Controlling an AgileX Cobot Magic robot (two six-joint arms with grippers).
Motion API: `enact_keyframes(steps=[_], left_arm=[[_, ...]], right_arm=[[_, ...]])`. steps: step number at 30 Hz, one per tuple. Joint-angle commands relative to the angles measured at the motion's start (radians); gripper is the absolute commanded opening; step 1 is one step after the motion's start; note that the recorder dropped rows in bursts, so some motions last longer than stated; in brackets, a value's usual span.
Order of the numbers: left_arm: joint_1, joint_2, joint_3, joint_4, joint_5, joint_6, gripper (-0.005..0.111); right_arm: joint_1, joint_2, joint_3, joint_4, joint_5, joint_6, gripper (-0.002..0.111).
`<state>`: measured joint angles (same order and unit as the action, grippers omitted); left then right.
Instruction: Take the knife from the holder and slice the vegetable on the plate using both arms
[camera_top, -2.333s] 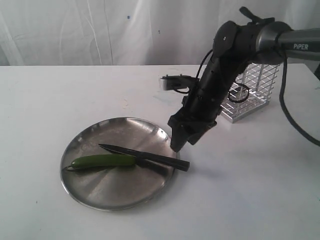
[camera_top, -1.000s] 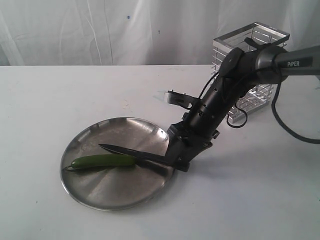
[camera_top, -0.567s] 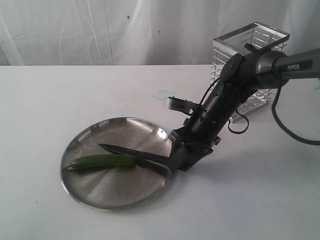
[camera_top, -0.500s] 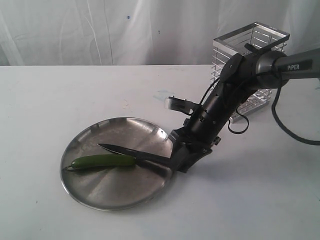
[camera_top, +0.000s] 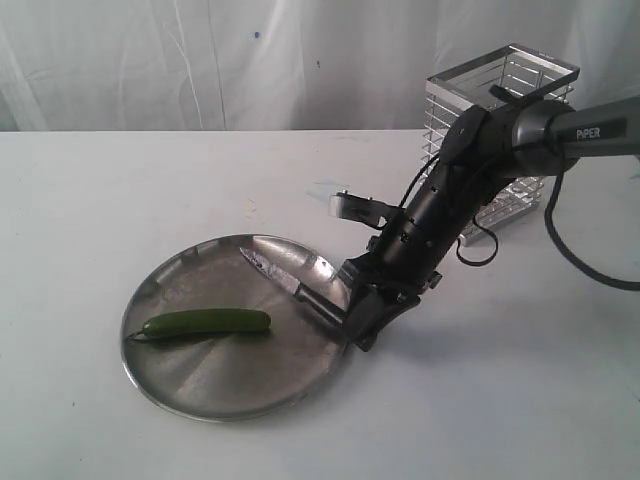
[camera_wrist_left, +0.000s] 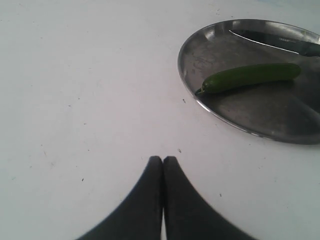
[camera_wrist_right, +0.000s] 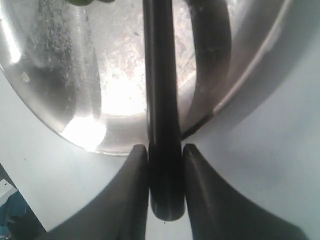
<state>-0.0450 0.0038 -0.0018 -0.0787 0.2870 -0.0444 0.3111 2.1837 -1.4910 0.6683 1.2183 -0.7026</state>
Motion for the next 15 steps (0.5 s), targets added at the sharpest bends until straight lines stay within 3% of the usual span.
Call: enact_keyframes(steps=[1,8,15], left_arm=[[0.002,-0.004,0.002,-0.002,-0.003,-0.002,0.0],[0.002,-0.004,0.002,-0.002,-0.003,-0.002,0.0],[0.002,-0.004,0.002,-0.002,-0.003,-0.002,0.0]], right_arm=[[-0.002,-0.051,0.006,-0.014,0.003,-0.011,0.0],[0.013,-0.134,0.026,-0.029,0.003,0.002,0.0],[0.074,-0.181,0.106,-0.197,0.003,0.15,0.0]])
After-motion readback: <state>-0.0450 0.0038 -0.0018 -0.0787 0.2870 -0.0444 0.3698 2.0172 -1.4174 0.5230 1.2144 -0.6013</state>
